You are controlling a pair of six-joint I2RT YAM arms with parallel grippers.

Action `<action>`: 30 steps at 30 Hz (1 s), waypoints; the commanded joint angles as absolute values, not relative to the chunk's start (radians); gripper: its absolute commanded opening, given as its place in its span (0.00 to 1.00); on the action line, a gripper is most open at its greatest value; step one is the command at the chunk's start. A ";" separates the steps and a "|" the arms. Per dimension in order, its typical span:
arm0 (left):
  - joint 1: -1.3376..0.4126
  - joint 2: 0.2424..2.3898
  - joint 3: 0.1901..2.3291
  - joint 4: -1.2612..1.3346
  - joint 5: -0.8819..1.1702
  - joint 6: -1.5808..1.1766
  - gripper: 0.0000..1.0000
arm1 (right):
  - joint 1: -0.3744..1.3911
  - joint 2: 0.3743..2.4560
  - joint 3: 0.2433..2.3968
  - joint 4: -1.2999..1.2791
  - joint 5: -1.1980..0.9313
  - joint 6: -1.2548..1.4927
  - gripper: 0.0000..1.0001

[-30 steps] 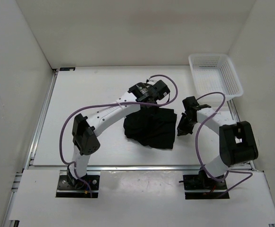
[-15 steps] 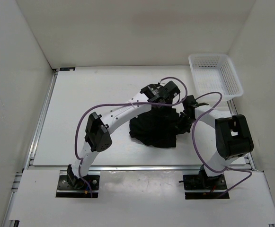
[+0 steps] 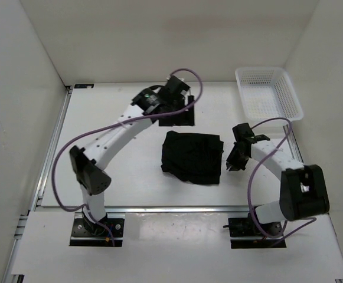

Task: Fold and stack the shorts
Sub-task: Fold the shorts

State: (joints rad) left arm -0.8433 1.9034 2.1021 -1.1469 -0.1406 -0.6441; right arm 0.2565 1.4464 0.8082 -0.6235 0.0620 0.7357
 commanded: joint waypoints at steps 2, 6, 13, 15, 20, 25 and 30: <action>-0.752 1.767 1.936 -1.154 -0.175 -0.632 0.85 | 0.262 1.264 0.848 -0.739 0.202 0.744 0.30; -0.686 1.717 1.774 -1.105 -0.156 -0.623 0.67 | 0.333 1.189 0.939 -0.733 0.151 0.657 0.36; -0.621 1.717 1.635 -1.085 -0.158 -0.624 0.10 | 0.596 1.541 1.311 -0.729 -0.017 0.506 0.08; -0.598 1.707 1.605 -1.094 -0.167 -0.635 0.10 | 0.629 1.603 1.356 -0.729 0.003 0.515 0.07; -0.571 1.643 1.552 -1.080 -0.157 -0.647 0.10 | 0.517 1.669 1.286 -0.697 0.051 0.541 0.07; -0.571 1.673 1.539 -1.069 -0.124 -0.623 0.10 | 0.408 1.696 1.191 -0.687 0.130 0.528 0.03; -0.610 1.741 1.557 -1.034 -0.060 -0.601 0.10 | 0.397 1.759 1.131 -0.640 0.130 0.528 0.03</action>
State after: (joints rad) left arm -0.5800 1.7203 1.5425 -1.0763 -0.1181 -0.6235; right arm 0.3862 1.7115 1.1538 -0.6704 0.1055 0.5442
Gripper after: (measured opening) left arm 0.109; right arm 0.035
